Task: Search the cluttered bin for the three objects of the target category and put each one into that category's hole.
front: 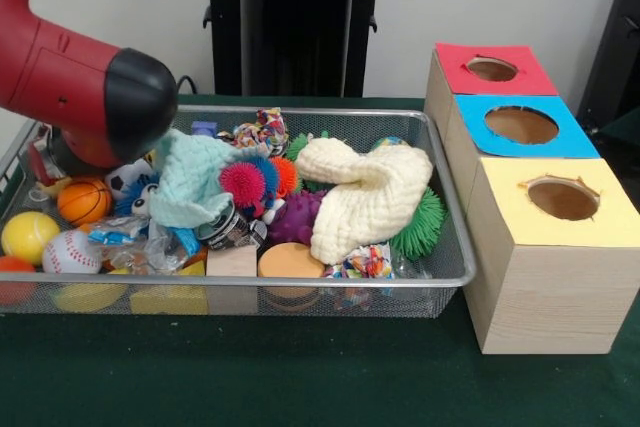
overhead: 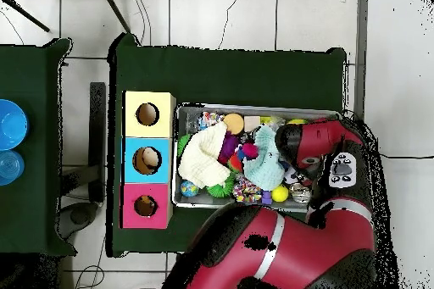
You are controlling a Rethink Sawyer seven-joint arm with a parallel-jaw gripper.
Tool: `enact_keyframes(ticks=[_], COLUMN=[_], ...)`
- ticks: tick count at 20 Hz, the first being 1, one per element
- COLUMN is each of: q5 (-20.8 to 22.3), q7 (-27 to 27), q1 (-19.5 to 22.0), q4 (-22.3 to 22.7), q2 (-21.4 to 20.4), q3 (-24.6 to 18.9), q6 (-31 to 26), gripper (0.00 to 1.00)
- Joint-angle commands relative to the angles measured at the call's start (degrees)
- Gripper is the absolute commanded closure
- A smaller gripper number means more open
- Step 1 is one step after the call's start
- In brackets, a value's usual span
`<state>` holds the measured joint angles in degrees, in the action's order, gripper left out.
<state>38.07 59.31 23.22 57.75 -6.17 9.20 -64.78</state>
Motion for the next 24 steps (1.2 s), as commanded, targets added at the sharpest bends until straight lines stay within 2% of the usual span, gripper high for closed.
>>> enact_keyframes(ticks=[1,3,5,10,14,20,22,23,24], q5=[-1.28,-1.45,-3.07,-3.80,-4.50,-2.20,-1.41,-0.88,-0.31], q7=[-3.76,-2.86,-2.76,-3.65,-4.54,-3.84,-3.37,-3.11,-3.31], q1=[1.93,2.24,4.21,6.06,9.77,12.95,13.22,12.70,11.53], q4=[3.68,3.94,5.73,6.09,10.09,13.81,13.98,13.45,12.25], q2=[3.77,3.58,2.64,3.25,1.75,0.11,-0.06,-0.01,0.24], q3=[-8.61,-9.16,-11.37,-13.62,-17.73,-21.71,-22.16,-21.80,-20.74], q6=[6.31,8.18,11.81,12.28,20.64,31.57,32.17,31.02,27.50], gripper=[0.00,0.00,0.00,0.00,0.00,0.00,0.00,0.00,0.00])
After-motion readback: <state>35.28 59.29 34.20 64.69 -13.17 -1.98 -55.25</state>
